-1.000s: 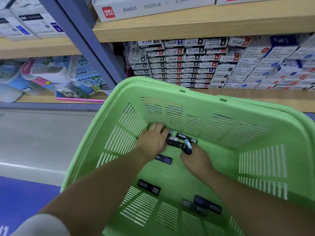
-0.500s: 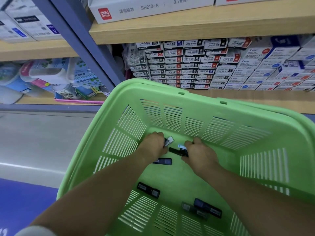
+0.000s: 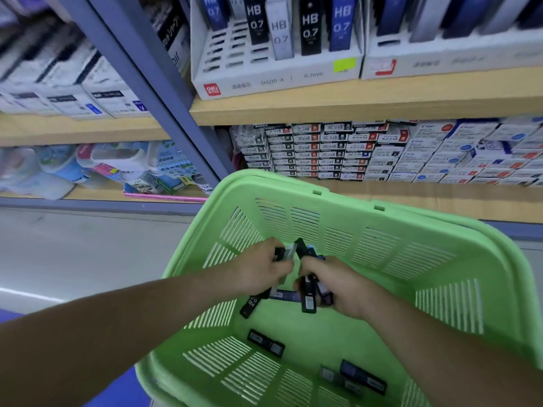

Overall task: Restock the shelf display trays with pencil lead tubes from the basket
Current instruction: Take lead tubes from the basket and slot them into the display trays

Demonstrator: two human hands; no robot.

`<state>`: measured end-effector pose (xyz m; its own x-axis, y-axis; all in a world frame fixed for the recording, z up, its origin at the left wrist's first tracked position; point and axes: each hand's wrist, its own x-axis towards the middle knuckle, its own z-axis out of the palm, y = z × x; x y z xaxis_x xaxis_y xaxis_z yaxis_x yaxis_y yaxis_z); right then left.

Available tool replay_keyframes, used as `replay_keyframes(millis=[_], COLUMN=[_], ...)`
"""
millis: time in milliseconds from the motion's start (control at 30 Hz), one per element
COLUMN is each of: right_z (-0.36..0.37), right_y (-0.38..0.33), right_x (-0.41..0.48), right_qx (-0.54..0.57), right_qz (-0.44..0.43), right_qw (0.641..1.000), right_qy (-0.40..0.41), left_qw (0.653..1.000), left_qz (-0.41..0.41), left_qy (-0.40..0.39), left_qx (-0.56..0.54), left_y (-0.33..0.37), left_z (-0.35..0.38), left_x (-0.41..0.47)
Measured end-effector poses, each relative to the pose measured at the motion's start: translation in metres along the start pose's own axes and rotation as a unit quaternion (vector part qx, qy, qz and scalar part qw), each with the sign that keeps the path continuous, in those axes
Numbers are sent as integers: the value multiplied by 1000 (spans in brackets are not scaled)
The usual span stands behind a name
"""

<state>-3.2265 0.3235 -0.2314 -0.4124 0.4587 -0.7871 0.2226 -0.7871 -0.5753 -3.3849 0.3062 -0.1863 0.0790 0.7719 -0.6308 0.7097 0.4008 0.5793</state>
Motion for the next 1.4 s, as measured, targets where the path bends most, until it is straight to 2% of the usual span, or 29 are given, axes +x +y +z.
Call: replay_keyframes(millis=[133, 200, 333, 433, 567, 633, 700, 767, 900, 1000, 1100, 1233, 1300, 1400], right_z=[19, 28, 39, 34, 21, 15, 10, 4, -13, -26, -28, -29, -29, -28], right_y=[-31, -43, -67, -89, -120, -131, -139, -143, -142, -139, -139, -144, -149, -155], right_x=[-45, -61, -91, -115, -146, -158, -167, -176, -190, -202, -205, -199, -200, -199], right_qx=[183, 242, 258, 251, 236, 238, 247, 256, 274, 236, 189, 128, 140, 205], right_qz=[-7, -27, -79, -121, -200, -225, -236, -236, -228, -217, -239, -252, -261, -254], right_qw=[977, 958, 953, 954, 951, 945, 940, 937, 934, 947, 952, 959, 955, 945], right_qy=[-107, -149, -139, -109, -24, 7, 14, 23, 35, 18, -33, -16, -13, -7], left_qw=[996, 992, 966, 955, 962, 964, 956, 942, 921, 905, 911, 918, 909, 884], left_qz=[31, 56, 148, 178, 215, 207, 198, 209, 238, 245, 242, 248, 254, 240], left_qy=[59, 104, 183, 188, 165, 156, 128, 120, 140, 162, 158, 178, 189, 179], left_qx=[-60, -42, 106, 143, 28, -61, -176, -235, -276, -307, -295, -254, -271, -360], left_y=[26, 40, 76, 103, 140, 158, 173, 187, 207, 211, 208, 206, 207, 206], left_z=[-31, -45, -62, -76, -93, -95, -95, -91, -91, -99, -93, -85, -87, -96], left_x=[-42, -57, -82, -94, -99, -100, -97, -94, -93, -90, -90, -90, -89, -86])
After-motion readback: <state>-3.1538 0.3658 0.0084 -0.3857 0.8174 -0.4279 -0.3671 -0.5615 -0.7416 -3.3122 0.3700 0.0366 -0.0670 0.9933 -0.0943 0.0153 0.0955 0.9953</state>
